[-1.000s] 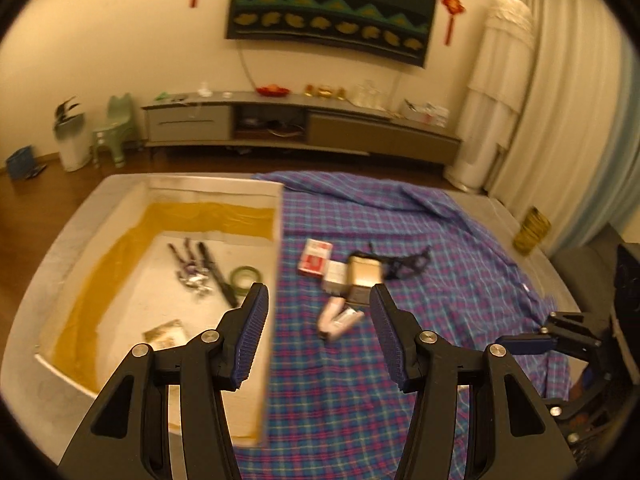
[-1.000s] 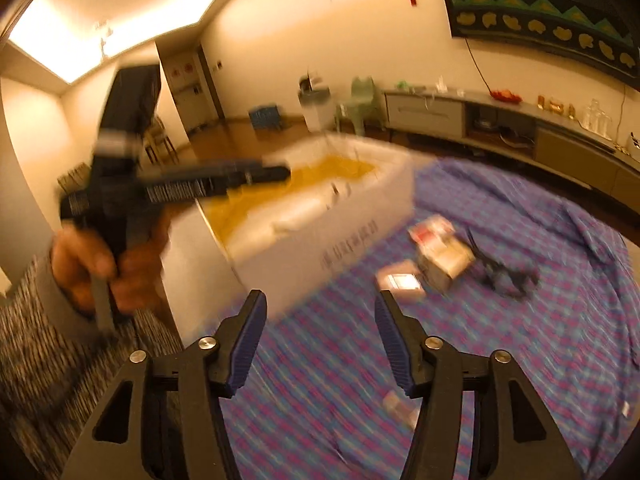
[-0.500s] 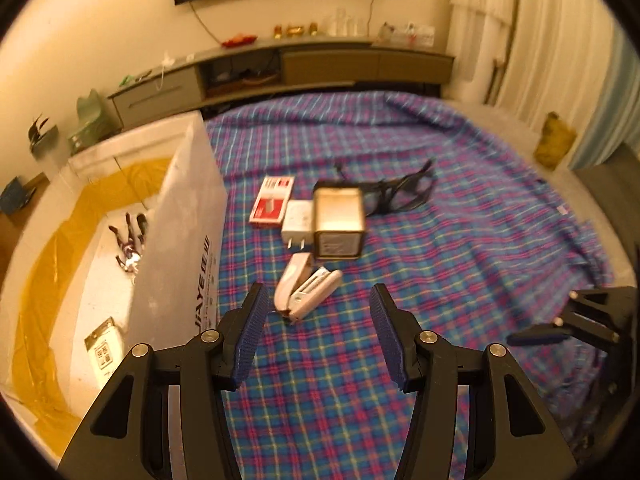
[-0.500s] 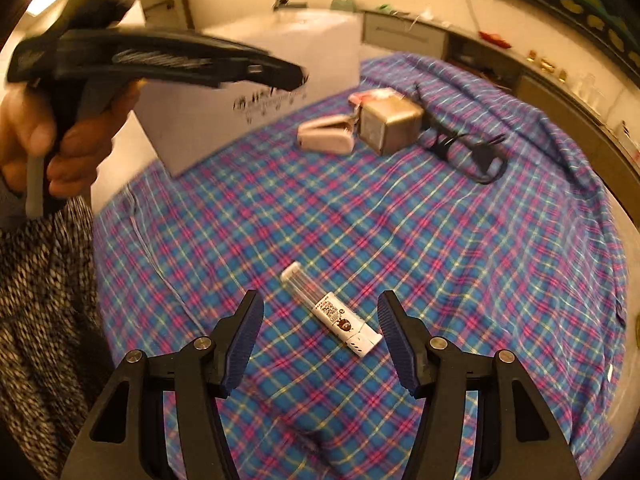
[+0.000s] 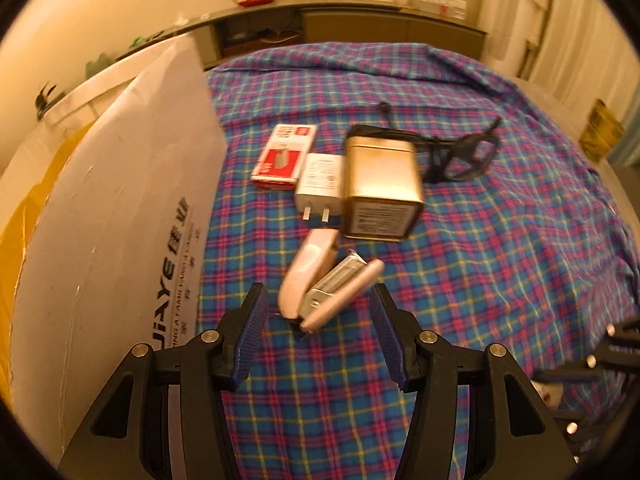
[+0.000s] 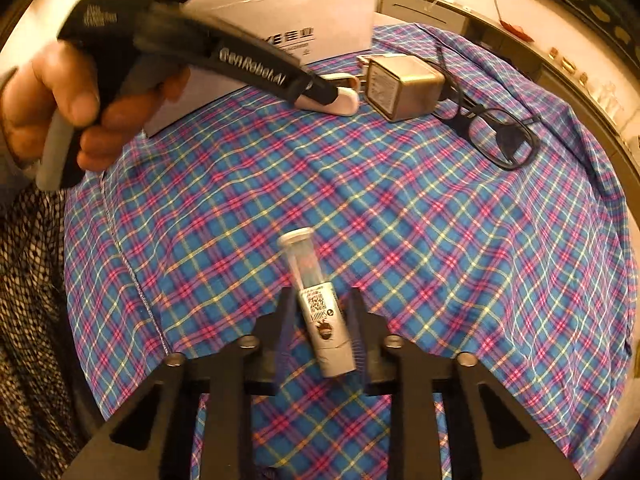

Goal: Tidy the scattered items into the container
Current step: 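Grasp the white stapler with the left tool while the right tool grasps the clear-capped white tube, then carry the stapler and tube over the box interior with both tools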

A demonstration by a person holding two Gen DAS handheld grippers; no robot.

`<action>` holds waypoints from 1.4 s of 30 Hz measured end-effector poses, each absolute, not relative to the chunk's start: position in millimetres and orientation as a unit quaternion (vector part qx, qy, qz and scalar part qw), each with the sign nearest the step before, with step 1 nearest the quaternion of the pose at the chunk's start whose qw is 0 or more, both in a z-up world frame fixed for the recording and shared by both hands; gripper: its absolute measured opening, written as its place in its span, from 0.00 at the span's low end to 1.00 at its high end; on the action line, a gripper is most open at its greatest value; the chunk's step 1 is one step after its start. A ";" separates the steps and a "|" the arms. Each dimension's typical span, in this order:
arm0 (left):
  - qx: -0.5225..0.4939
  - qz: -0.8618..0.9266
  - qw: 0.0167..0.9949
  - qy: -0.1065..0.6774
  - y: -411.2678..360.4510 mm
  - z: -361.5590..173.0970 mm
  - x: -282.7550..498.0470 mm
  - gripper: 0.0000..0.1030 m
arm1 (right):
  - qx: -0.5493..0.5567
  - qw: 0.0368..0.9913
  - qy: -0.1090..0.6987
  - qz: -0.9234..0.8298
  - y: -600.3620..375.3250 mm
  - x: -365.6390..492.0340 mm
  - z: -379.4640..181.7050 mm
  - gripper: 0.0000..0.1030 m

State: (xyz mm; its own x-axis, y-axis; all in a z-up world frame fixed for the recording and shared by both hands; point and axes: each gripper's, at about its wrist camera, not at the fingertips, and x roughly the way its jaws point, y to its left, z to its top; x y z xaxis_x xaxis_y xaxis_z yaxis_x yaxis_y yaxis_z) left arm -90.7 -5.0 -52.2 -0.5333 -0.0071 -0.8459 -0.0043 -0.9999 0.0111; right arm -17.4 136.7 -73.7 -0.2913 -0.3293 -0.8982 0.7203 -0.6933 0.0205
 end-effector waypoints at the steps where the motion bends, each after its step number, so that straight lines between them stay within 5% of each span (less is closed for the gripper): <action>1: 0.479 -0.878 0.000 -0.004 -5.9 -52.4 -91.7 0.54 | 0.493 0.337 0.192 -0.779 139.0 -18.6 -73.5 0.20; 16: 0.449 -0.887 -0.007 0.104 -31.7 -44.0 -90.9 0.54 | 0.498 0.335 0.172 -0.781 132.1 -18.8 -76.2 0.20; 29: 0.452 -0.891 -0.011 -0.021 18.8 -74.5 -83.2 0.55 | 0.496 0.332 0.163 -0.785 129.3 -20.5 -77.3 0.20; 33: 0.447 -0.894 -0.025 -0.006 18.8 -71.1 -83.4 0.54 | 0.495 0.331 0.163 -0.786 129.2 -19.4 -77.3 0.20; 35: 0.445 -0.895 -0.026 -0.005 16.5 -69.0 -83.8 0.47 | 0.494 0.330 0.162 -0.788 128.7 -19.6 -77.4 0.20; 36: 0.444 -0.896 -0.023 -0.005 15.2 -67.7 -84.3 0.30 | 0.495 0.329 0.160 -0.788 128.5 -19.7 -77.4 0.20; 37: 0.445 -0.895 -0.022 -0.005 13.3 -66.9 -85.5 0.24 | 0.496 0.328 0.156 -0.789 128.5 -20.2 -77.4 0.20; 42: 0.449 -0.893 -0.025 0.006 6.9 -65.0 -78.0 0.24 | 0.504 0.326 0.132 -0.789 132.8 -28.1 -77.8 0.20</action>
State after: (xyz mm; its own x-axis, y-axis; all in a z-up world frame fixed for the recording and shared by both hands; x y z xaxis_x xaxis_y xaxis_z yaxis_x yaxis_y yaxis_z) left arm -78.0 6.9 -65.0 -0.5958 0.0511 -0.8015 -0.0395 -0.9986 -0.0343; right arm -28.1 132.8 -77.8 -0.2805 -0.3814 -0.8808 0.6473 -0.7528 0.1199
